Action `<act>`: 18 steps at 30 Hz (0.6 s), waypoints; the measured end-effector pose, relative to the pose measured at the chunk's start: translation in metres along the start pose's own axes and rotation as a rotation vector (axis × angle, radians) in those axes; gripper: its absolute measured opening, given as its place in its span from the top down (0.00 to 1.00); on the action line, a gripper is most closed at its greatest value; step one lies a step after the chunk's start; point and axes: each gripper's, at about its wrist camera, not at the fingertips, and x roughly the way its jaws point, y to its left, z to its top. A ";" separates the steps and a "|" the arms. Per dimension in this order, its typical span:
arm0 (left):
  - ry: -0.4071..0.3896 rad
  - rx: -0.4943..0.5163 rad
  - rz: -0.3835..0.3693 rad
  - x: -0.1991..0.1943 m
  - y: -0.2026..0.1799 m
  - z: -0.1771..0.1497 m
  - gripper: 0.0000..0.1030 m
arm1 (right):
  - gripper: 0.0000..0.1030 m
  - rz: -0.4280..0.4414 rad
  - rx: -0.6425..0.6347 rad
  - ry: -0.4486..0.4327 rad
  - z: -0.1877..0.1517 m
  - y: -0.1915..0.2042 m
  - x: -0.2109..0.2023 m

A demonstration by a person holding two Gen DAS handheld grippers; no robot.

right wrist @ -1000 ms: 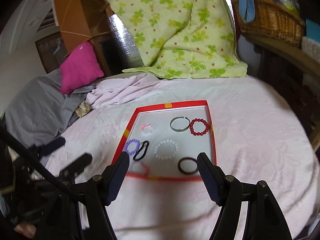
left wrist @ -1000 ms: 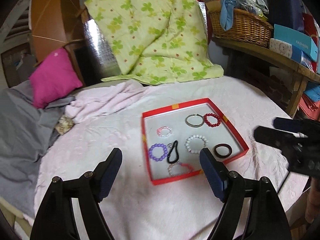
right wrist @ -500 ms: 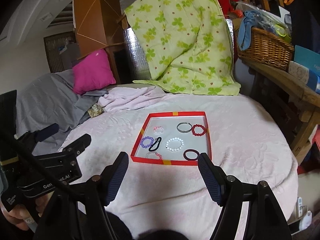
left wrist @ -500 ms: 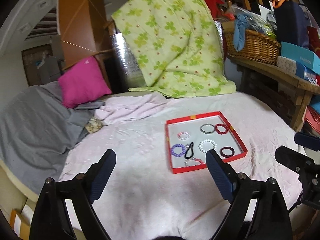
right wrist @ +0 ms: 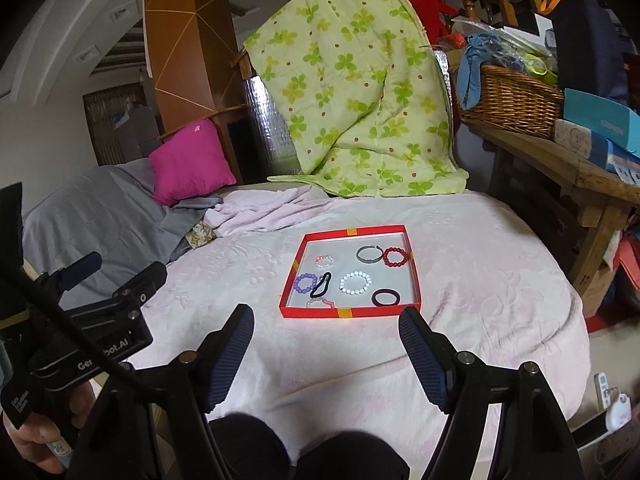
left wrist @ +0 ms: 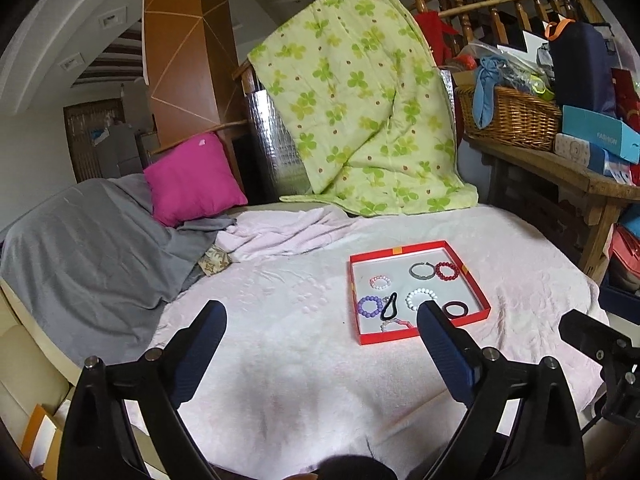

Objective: Organize jewelry

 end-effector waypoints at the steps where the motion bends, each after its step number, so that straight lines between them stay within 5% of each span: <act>1: -0.007 0.001 0.004 -0.005 0.001 0.000 0.06 | 0.23 -0.001 0.000 -0.008 -0.002 0.001 -0.005; 18: -0.036 -0.003 0.027 -0.032 0.007 -0.005 0.03 | 0.21 -0.013 0.015 -0.031 -0.012 0.006 -0.026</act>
